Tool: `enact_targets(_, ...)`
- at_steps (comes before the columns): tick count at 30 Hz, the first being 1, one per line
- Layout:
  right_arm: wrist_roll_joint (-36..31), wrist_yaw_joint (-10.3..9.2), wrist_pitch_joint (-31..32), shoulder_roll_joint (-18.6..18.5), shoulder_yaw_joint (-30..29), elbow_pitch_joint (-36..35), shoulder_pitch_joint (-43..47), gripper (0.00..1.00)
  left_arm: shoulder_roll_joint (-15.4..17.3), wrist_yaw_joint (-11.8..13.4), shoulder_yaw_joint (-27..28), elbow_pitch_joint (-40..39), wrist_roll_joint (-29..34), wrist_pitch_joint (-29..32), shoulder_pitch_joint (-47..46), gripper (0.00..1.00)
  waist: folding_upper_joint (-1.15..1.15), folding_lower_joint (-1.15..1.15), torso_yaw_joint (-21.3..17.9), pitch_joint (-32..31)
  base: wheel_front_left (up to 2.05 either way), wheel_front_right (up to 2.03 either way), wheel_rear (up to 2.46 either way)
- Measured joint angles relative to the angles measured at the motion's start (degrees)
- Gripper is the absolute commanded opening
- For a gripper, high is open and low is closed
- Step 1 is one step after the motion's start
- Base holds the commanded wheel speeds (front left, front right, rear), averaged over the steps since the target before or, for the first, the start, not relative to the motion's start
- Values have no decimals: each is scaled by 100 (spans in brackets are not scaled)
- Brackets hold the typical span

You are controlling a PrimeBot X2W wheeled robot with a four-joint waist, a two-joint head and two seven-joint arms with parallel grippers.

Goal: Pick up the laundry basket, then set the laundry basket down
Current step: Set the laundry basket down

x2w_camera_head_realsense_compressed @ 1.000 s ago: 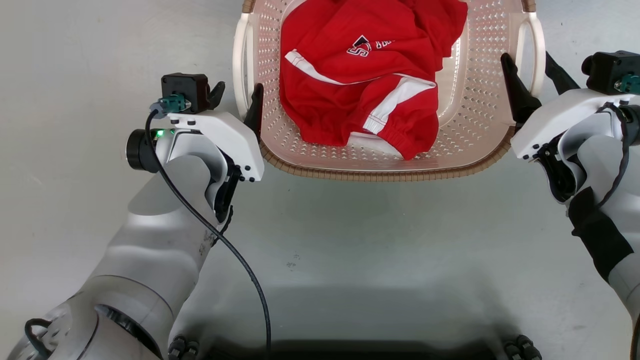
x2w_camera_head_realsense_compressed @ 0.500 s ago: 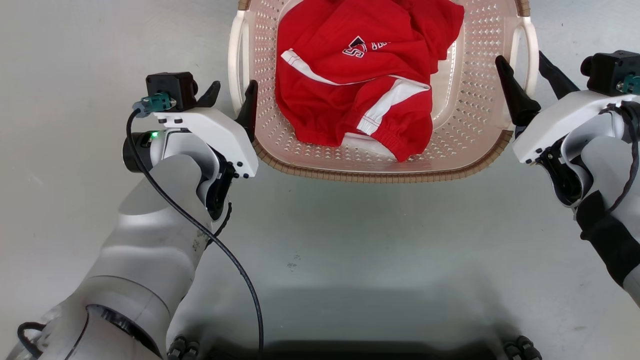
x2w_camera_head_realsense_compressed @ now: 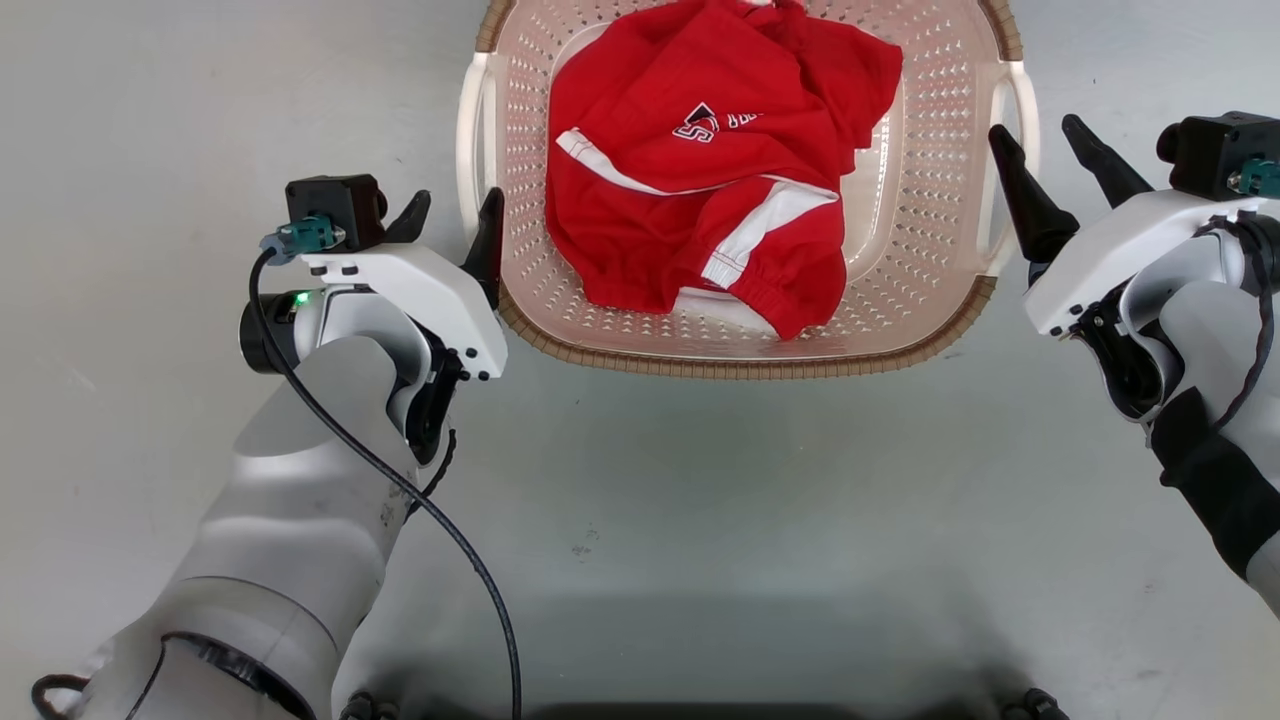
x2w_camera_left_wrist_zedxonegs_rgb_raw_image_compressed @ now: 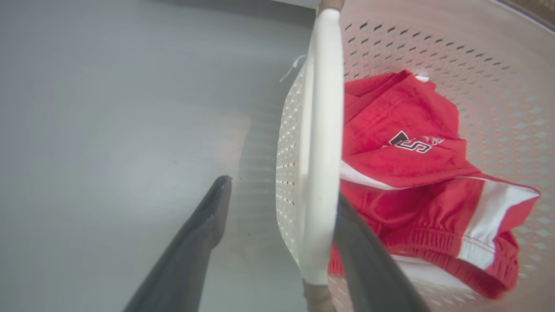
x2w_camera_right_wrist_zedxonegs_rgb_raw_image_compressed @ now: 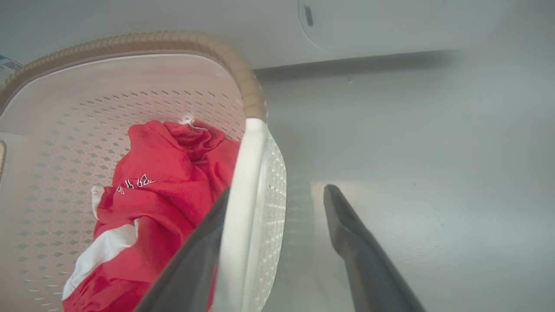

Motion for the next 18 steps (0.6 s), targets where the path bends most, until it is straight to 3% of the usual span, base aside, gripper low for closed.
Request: enact_targets(18, 67, 0, 0, 12, 70, 223, 24, 100, 21, -1, 358, 89, 382, 0, 485, 100, 0, 0, -40, -580, 0, 0, 0)
